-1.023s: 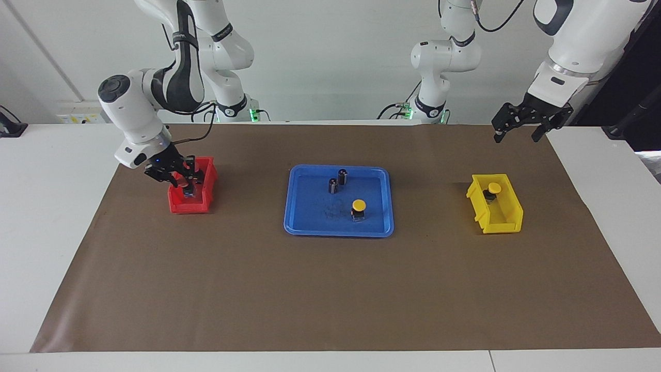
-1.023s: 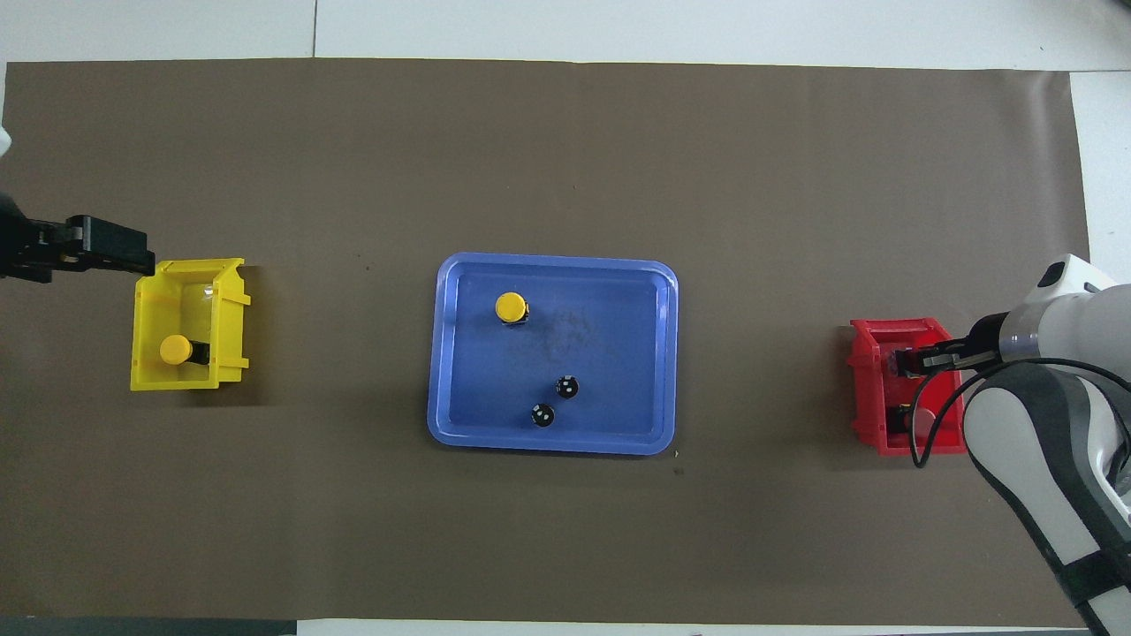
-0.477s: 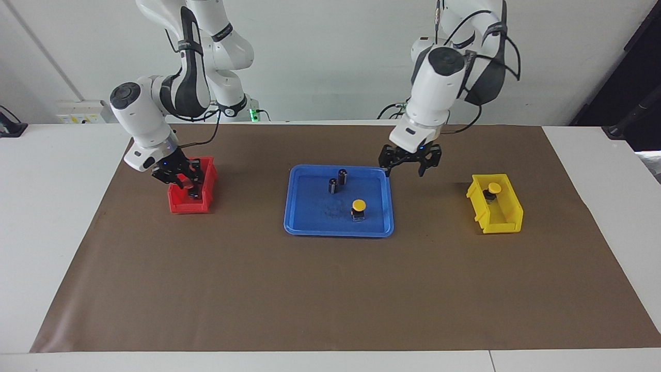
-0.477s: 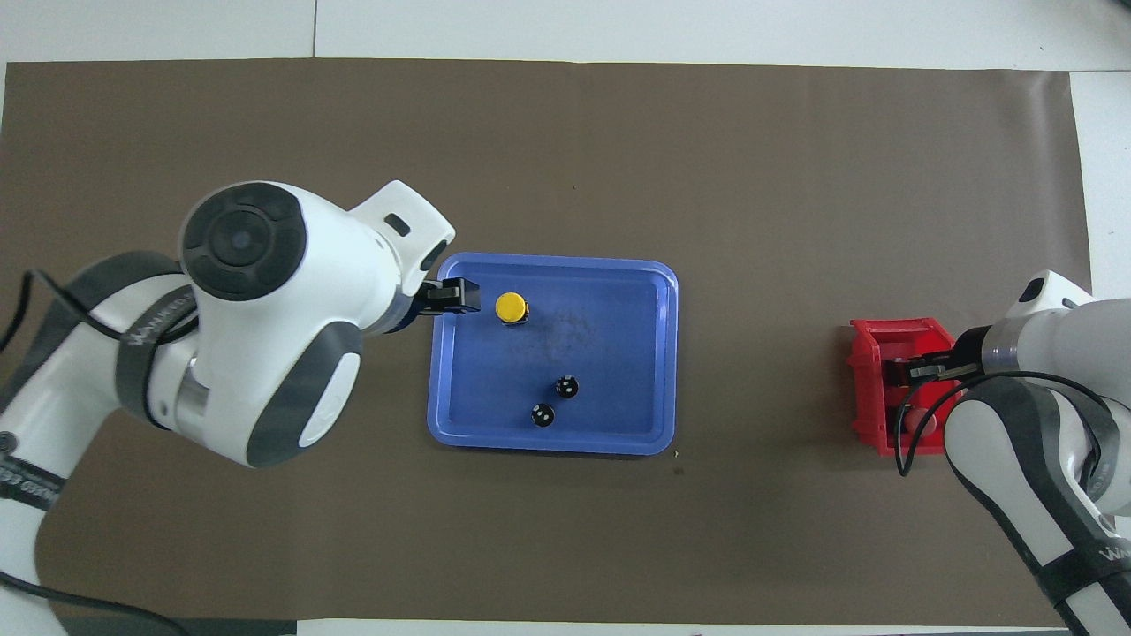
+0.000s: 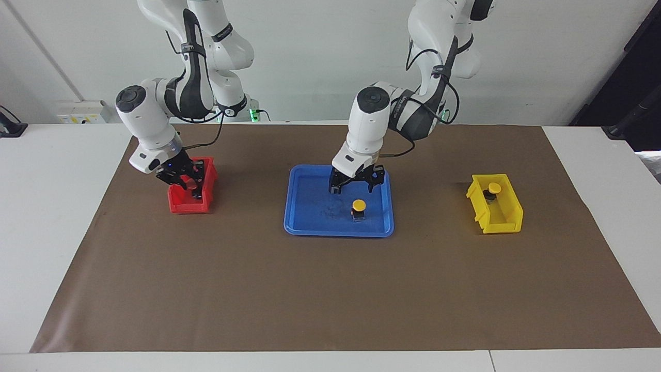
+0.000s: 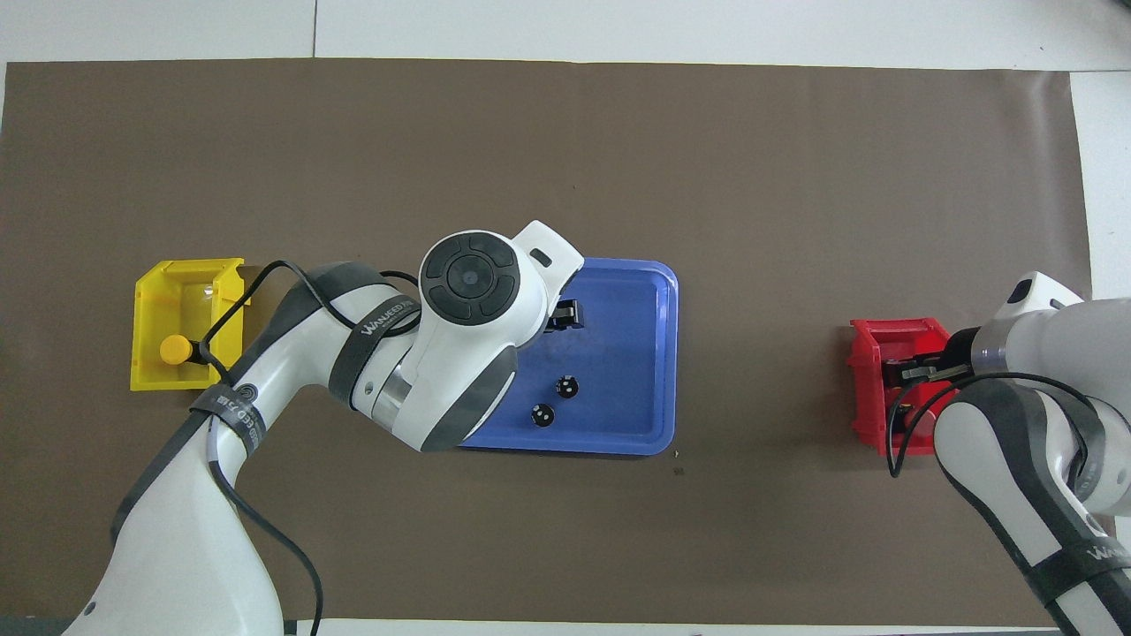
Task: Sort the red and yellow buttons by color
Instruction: 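Grasp the yellow button with the left gripper while the right gripper withdraws, then carry the yellow button into the yellow bin with the left gripper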
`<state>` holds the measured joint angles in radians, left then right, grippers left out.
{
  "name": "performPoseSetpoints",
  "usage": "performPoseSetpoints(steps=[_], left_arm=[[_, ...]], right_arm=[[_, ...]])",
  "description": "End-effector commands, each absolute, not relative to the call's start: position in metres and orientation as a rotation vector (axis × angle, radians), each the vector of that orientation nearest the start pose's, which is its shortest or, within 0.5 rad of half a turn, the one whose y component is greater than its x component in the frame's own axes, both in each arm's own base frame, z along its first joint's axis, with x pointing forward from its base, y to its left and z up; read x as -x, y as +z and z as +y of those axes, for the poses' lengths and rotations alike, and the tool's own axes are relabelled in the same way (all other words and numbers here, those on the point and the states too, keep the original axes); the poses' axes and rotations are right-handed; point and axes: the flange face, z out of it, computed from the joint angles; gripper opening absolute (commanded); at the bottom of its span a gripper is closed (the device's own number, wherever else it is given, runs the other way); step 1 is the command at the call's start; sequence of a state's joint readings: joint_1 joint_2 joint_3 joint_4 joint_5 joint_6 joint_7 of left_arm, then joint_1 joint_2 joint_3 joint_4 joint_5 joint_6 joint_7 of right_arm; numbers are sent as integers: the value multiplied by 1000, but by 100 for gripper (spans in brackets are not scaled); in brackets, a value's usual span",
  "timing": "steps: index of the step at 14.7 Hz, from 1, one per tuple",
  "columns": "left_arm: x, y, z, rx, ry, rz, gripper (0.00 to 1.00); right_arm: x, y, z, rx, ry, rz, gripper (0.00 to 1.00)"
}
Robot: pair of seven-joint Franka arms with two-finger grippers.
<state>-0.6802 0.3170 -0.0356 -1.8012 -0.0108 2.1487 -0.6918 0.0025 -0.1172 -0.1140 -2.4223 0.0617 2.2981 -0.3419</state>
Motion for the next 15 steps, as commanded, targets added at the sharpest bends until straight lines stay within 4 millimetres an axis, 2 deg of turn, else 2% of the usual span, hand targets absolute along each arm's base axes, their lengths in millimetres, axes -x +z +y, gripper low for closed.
performPoseSetpoints(steps=[1,4,7,8,9,11,12,13,15], left_arm=[[-497,367,-417,3157,-58,-9,96],[-507,360,-405,3140,-60,-32,92],[-509,360,-402,3140,-57,-38,81],[-509,359,-401,3137,-52,-43,77],[-509,359,-401,3139,-49,-51,69],[-509,359,-401,3141,-47,-56,58],[-509,359,-401,3143,-47,-55,53],[-510,359,-401,3144,-49,-55,45],[-510,360,-400,3144,-46,-61,11]], right_arm=[[-480,366,-52,3067,7,-288,51],[-496,390,-52,3060,48,-289,51],[-510,432,-50,3056,50,-297,52],[-515,451,-49,3055,54,-288,57],[-520,471,-46,3057,56,-259,66],[-526,508,-32,3060,67,-226,81],[-527,532,-32,3061,71,-192,99],[-528,557,-32,3066,68,-153,100],[-538,601,-37,3123,109,-120,100]])
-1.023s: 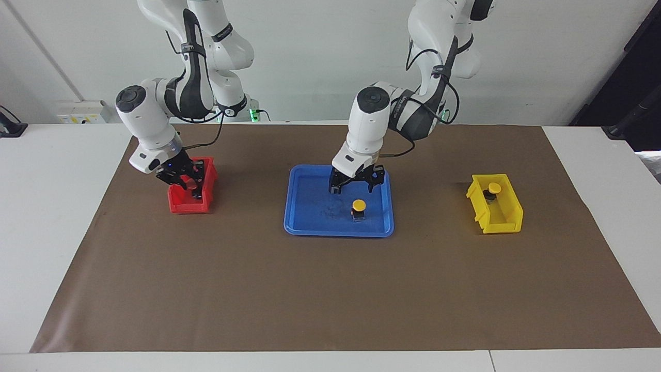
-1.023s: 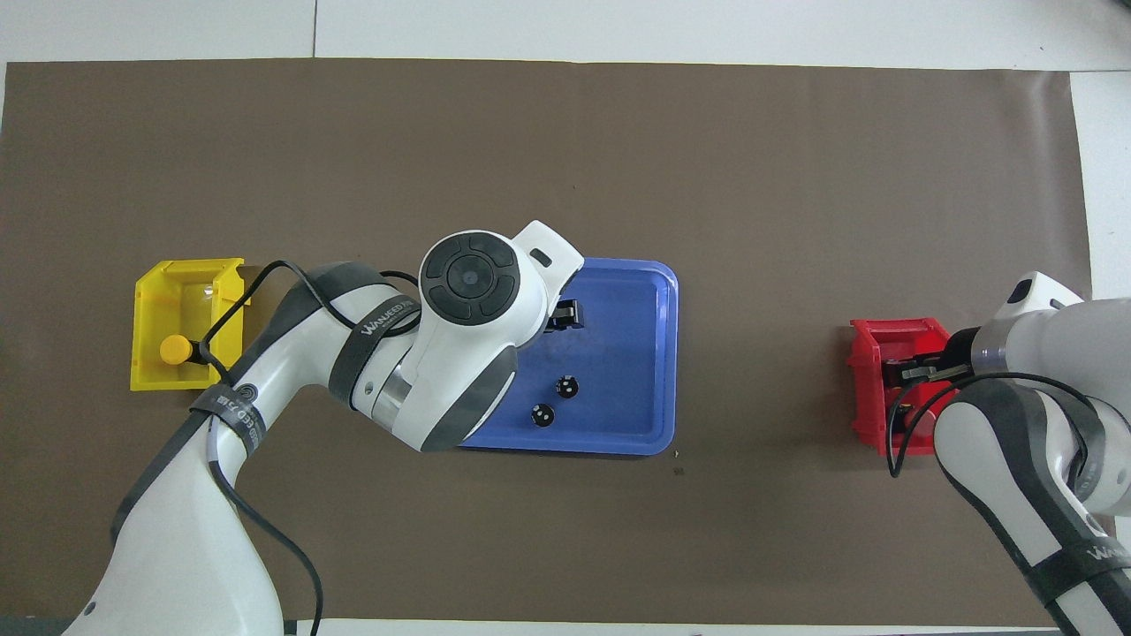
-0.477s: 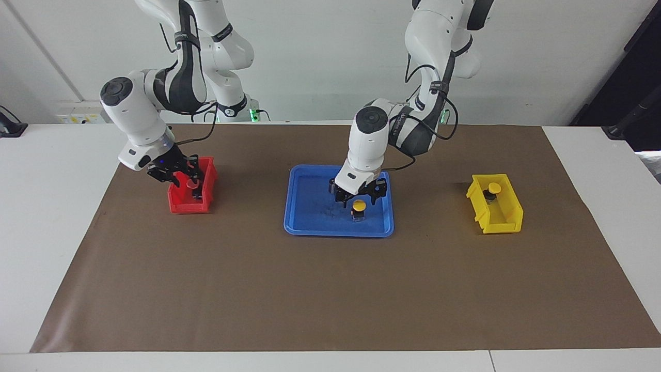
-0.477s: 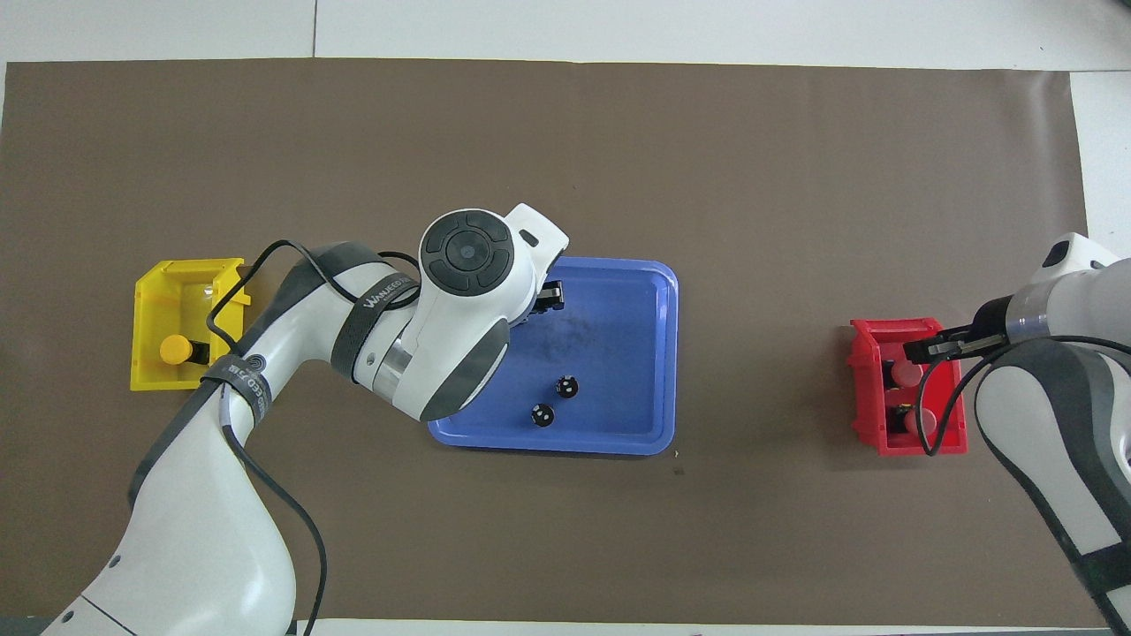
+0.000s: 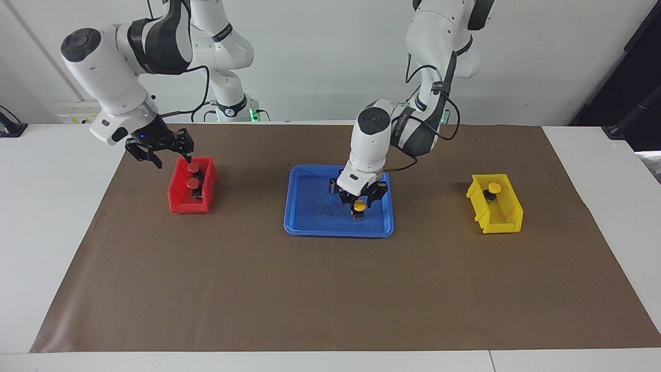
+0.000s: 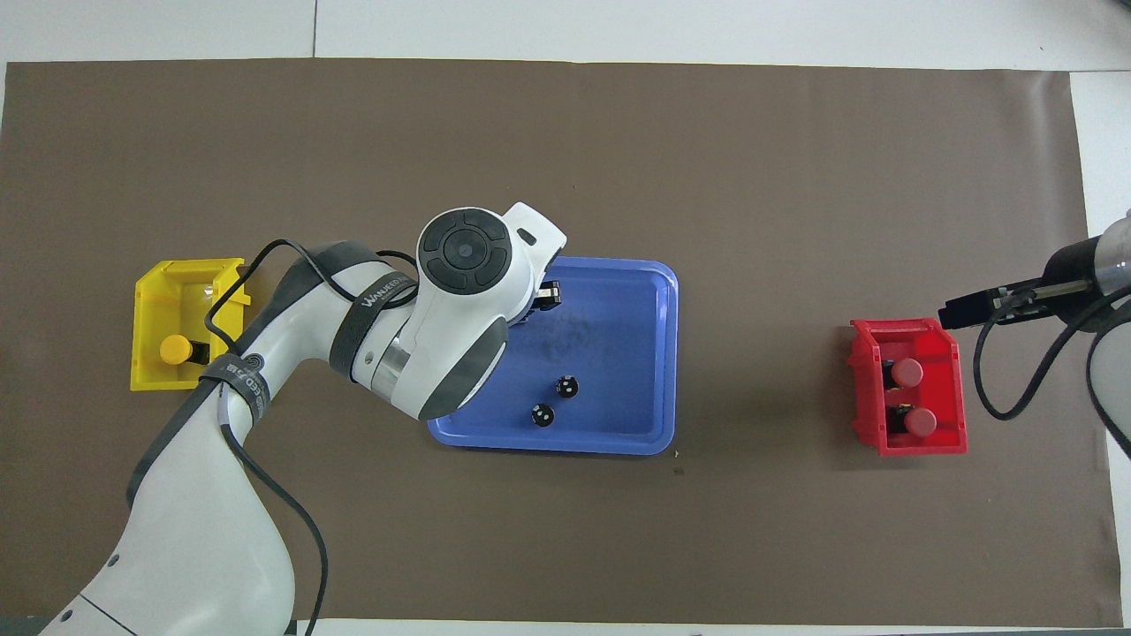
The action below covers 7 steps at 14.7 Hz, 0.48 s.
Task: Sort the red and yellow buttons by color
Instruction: 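Carry the yellow button into the yellow bin with the left gripper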
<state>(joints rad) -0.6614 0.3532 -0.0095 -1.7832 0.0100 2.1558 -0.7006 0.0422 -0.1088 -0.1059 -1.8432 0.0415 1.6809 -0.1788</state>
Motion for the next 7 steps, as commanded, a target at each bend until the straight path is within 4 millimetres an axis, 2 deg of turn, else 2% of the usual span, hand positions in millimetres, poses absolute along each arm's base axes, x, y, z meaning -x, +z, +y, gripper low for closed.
performPoseSetpoints(steps=[1,2,3,5,6,7], left_arm=[[-510,363,-402,3145,-38,-65,6],[-512,370,-401,3139,-28,-70,5],[-514,386,-398,3124,-3,-76,3],[-527,435,-375,3100,35,-135,2],[-526,452,-366,3091,48,-145,2],[-528,471,-348,3091,39,-168,2]], right_arm=[[-541,621,-38,3146,121,-122,100],[-542,636,-39,3162,116,-122,100],[-546,640,-41,3169,115,-116,100],[-548,640,-51,3169,106,-82,100],[-549,639,-54,3173,107,-75,100],[-547,634,-57,3170,128,-63,100]])
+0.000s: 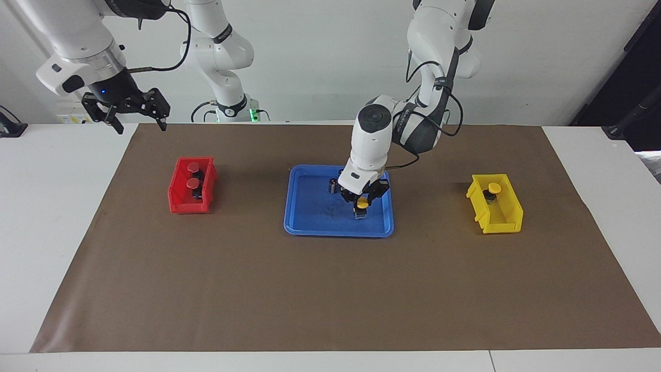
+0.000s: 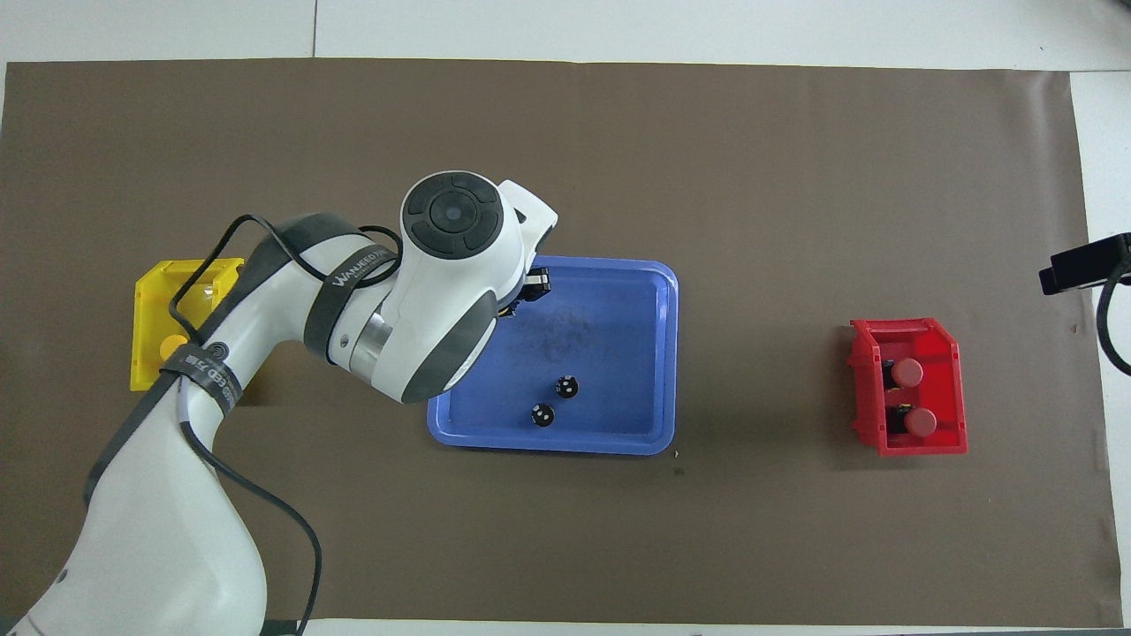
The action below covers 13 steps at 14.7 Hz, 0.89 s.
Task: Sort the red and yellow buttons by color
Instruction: 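Carry the yellow button into the yellow bin with the left gripper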
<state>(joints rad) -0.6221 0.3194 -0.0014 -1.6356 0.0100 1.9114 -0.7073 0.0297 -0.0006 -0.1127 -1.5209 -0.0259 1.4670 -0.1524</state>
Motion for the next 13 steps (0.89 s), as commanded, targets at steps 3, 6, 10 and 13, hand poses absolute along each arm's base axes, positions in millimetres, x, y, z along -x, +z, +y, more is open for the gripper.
performPoseSetpoints(steps=[3,6,10,13], left_arm=[[-567,489,-246,3070,113,-145,2],[-599,491,-153,3077,98,-196,2],[-621,473,-32,3107,28,-25,2],[-617,456,-6,3107,-3,41,2]], right_arm=[[-540,625,-69,3155,170,-28,100],[-534,631,-70,3154,148,-23,100],[-535,626,-70,3151,169,-2,100],[-535,625,-70,3152,171,-4,100]])
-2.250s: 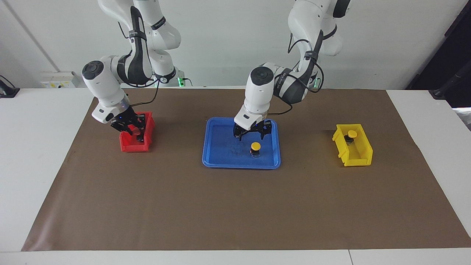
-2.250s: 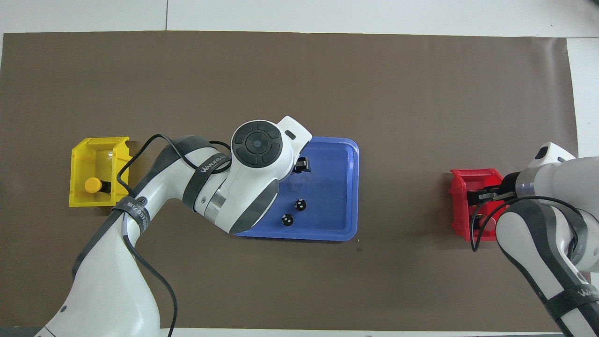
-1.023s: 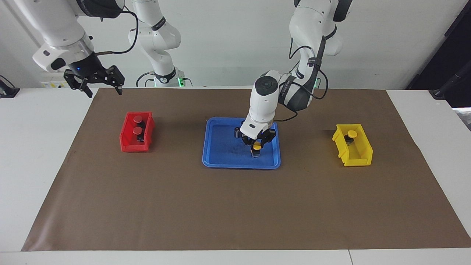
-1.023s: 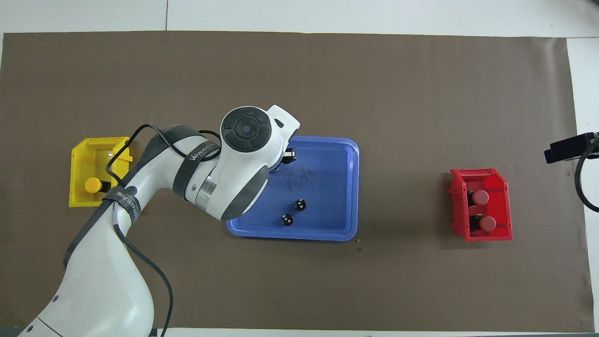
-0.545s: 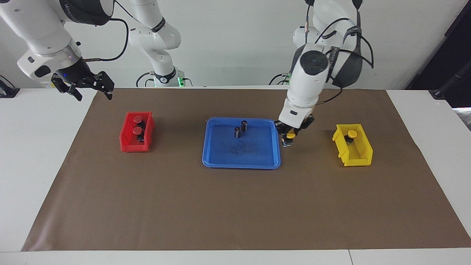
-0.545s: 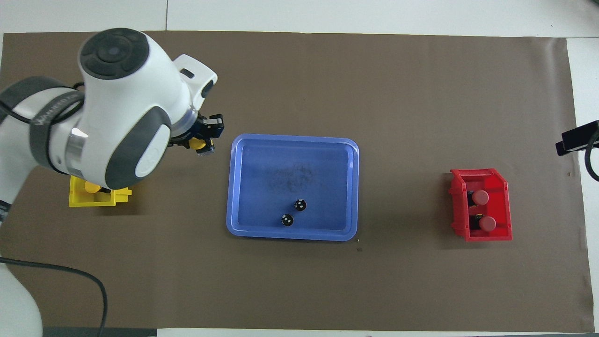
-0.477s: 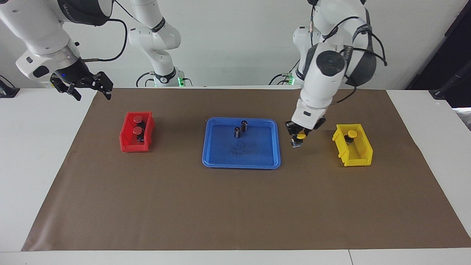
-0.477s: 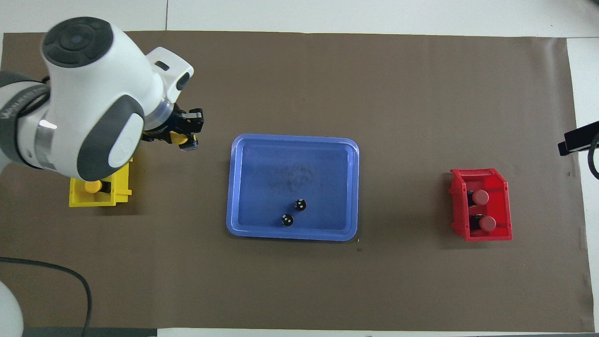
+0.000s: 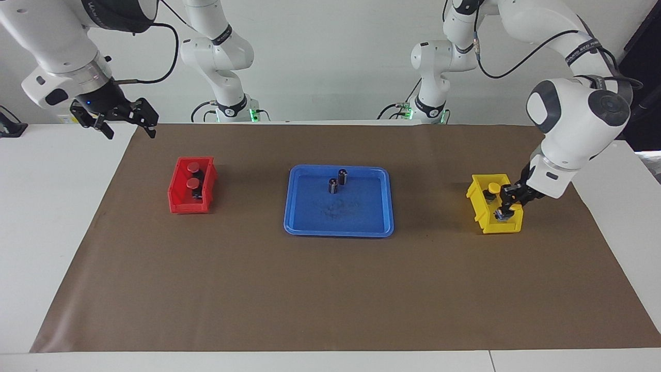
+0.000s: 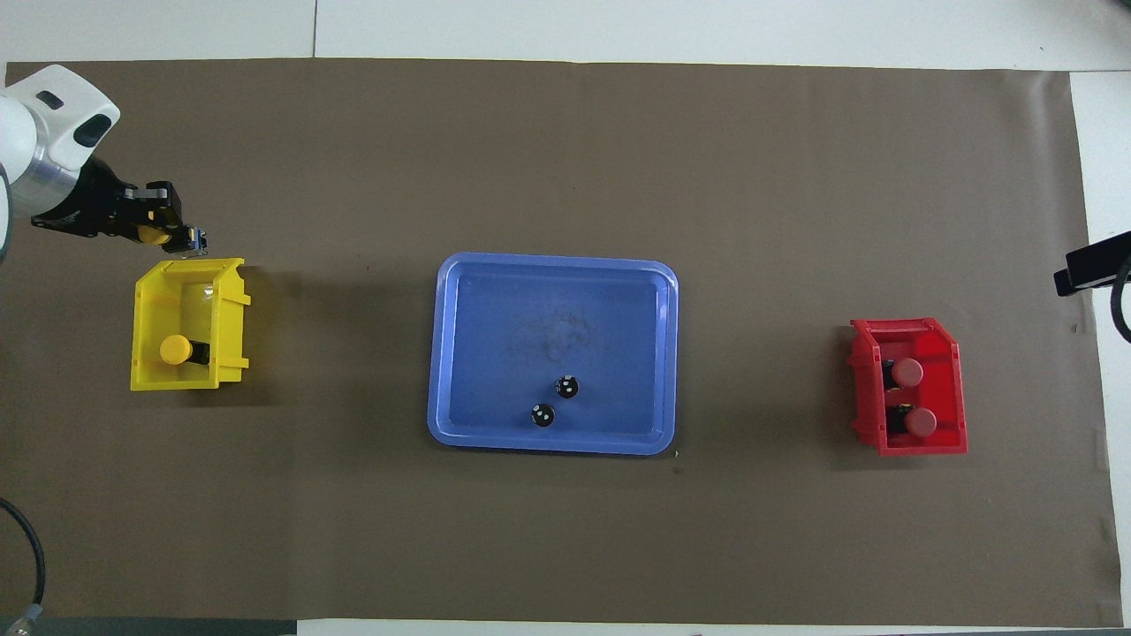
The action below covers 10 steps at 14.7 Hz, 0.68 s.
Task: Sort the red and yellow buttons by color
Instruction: 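Carry the yellow button into the yellow bin with the left gripper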
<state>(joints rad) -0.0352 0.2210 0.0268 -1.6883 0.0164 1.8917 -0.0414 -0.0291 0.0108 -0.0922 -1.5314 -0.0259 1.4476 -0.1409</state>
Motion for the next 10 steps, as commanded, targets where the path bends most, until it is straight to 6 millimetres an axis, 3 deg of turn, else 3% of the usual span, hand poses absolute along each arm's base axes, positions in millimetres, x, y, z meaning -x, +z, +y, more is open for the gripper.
performPoseSetpoints(steps=[1,5,7,10], left_arm=[[-615,449,-3,3098,6,122,2],[-611,438,16,3040,33,460,1],[-609,434,16,3040,37,464,1],[-589,417,22,3057,22,350,1]], right_arm=[[-535,625,-69,3153,171,-4,100],[-536,625,-68,3153,169,-9,100],[-536,624,-65,3152,174,-23,100],[-536,623,-46,3151,180,-76,100]])
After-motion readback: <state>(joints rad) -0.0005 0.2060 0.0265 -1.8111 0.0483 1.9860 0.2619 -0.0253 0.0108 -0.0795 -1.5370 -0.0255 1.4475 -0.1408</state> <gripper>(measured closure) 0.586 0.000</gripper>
